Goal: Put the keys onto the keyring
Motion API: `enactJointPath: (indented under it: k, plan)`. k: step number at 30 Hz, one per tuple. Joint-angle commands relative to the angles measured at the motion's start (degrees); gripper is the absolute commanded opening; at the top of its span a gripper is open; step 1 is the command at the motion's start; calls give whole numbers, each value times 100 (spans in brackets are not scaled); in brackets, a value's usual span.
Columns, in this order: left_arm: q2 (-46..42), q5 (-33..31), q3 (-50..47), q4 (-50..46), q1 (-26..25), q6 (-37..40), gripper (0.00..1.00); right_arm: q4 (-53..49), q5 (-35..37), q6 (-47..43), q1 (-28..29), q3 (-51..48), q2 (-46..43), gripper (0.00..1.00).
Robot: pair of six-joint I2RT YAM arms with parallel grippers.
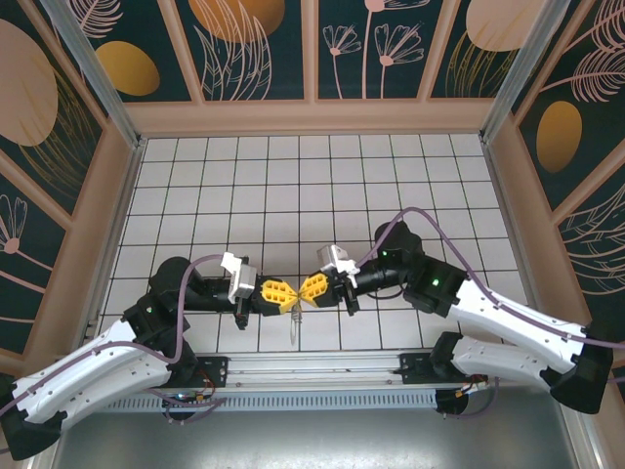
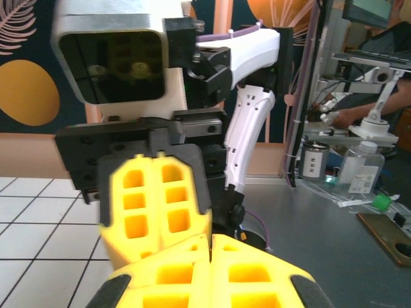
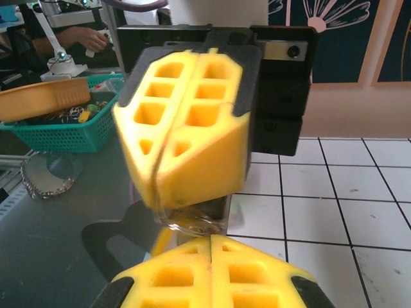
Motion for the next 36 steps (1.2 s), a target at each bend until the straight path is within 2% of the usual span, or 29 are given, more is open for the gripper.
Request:
enactJointPath:
  k: [1,11,15,17,21,25,32,36]
  plan:
    - [-94,257,159,-6,-24,118,0,279,107,206,-109,232,26,0]
    - [-158,113,164,-18,-22,147,0,323,167,219,-114,111,-132,0]
    - [-155,136,159,48,-26,105,0,619,188,94,-54,-299,-590,30]
    - [-144,153,159,54,-25,93,0,624,206,-4,7,-409,-780,36]
    - [-96,177,181,80,-26,65,0,440,118,-177,152,-431,-819,41]
    - [-31,189,203,152,-23,52,0,348,199,-308,314,-348,-598,40]
    - [14,190,216,163,-26,34,0,220,389,-466,366,-175,-295,24]
    - [-3,179,212,132,-25,57,0,198,433,-475,373,-159,-265,22]
